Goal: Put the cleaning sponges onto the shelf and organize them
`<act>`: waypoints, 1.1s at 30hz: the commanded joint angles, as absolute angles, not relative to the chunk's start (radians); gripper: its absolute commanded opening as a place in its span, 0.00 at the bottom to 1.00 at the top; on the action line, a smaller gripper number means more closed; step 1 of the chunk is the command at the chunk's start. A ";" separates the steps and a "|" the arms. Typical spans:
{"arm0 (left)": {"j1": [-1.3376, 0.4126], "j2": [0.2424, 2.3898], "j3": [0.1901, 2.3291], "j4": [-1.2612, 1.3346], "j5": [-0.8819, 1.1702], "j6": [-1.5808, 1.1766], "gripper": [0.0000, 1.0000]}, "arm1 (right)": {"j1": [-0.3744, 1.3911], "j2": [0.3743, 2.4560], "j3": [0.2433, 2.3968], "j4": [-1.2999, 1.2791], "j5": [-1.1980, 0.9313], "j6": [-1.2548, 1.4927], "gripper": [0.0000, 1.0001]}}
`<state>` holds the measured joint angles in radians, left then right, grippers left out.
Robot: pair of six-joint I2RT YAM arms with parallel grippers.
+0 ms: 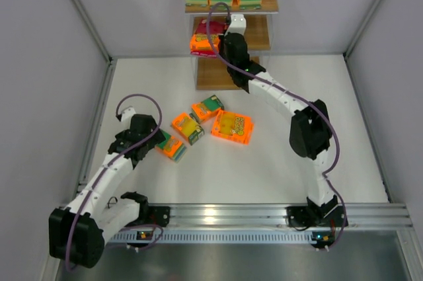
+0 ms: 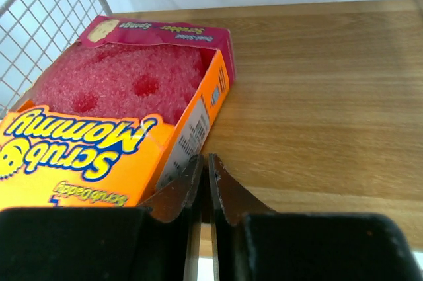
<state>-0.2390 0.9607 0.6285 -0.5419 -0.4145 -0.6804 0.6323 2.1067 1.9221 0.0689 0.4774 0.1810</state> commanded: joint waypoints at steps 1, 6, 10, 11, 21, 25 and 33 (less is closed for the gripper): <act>-0.229 0.959 0.666 -0.500 -0.449 -0.666 0.98 | 0.641 2.137 1.982 0.146 0.465 0.143 0.09; -0.222 0.960 0.670 -0.492 -0.454 -0.658 0.98 | 0.640 2.154 1.983 0.173 0.462 0.138 0.38; -0.218 0.973 0.676 -0.480 -0.445 -0.647 0.98 | 0.640 2.160 1.990 0.179 0.468 0.141 0.58; -0.218 0.973 0.678 -0.480 -0.440 -0.644 0.98 | 0.640 2.160 1.991 0.179 0.474 0.143 0.62; -0.213 0.969 0.684 -0.466 -0.411 -0.620 0.98 | 0.638 2.011 1.820 0.202 0.502 0.176 0.62; -0.213 0.969 0.686 -0.463 -0.391 -0.620 0.98 | 0.640 1.922 1.706 0.248 0.472 0.186 0.60; -0.213 0.950 0.699 -0.449 -0.353 -0.577 0.98 | 0.661 1.747 1.522 0.230 0.398 0.231 0.61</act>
